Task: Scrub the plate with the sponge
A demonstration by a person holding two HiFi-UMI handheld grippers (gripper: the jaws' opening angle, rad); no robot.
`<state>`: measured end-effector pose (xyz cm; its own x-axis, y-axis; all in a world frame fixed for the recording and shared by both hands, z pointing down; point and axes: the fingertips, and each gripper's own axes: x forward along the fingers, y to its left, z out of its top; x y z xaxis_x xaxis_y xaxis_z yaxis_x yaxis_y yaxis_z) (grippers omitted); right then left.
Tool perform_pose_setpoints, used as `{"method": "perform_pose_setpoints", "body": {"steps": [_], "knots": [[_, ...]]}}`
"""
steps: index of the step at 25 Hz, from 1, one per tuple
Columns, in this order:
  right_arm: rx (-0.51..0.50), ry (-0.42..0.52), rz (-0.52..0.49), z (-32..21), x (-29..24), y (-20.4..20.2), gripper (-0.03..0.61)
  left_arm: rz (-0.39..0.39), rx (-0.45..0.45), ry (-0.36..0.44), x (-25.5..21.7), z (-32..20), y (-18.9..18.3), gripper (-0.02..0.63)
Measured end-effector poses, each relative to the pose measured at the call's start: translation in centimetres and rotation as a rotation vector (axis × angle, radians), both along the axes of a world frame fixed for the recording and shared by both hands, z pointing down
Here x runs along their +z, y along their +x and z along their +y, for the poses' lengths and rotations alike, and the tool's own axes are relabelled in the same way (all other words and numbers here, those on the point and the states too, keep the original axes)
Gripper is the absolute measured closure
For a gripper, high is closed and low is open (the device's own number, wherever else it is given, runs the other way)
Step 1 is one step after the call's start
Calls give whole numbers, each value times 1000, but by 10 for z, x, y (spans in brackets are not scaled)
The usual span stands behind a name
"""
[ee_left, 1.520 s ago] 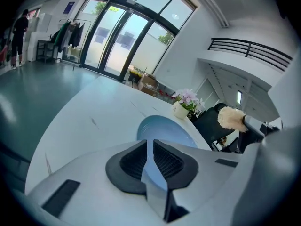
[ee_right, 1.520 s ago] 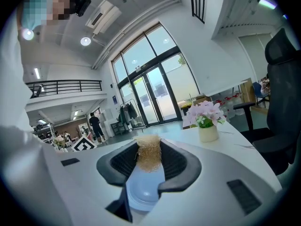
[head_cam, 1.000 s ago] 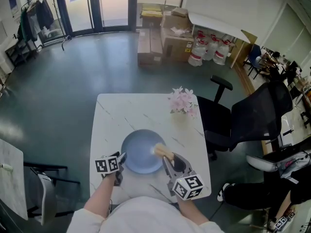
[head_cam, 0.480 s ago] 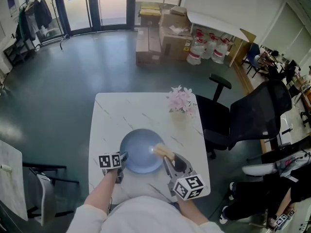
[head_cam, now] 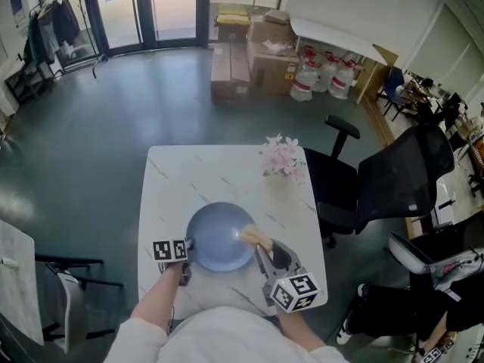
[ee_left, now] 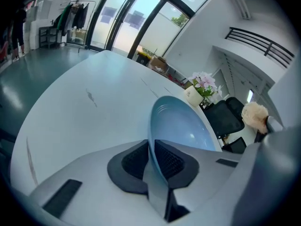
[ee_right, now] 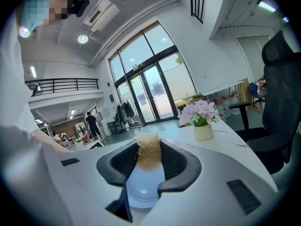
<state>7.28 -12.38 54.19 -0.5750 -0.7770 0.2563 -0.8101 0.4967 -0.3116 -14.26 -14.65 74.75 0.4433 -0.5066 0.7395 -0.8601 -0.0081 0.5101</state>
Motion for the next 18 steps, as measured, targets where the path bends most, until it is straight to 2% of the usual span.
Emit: {"method": "perform_pose_setpoints", "body": {"steps": [5,10,18], "knots": [[3,5,6,0,-2,2,437,74,-82,6,-3,-2,0,569],[6,10,6,-1,-3,3,437,75,-86,48,-14,-6,4,571],[-2,32,1,-1,-11,0,436,140,-127,127,-42,-8,2,571]]}}
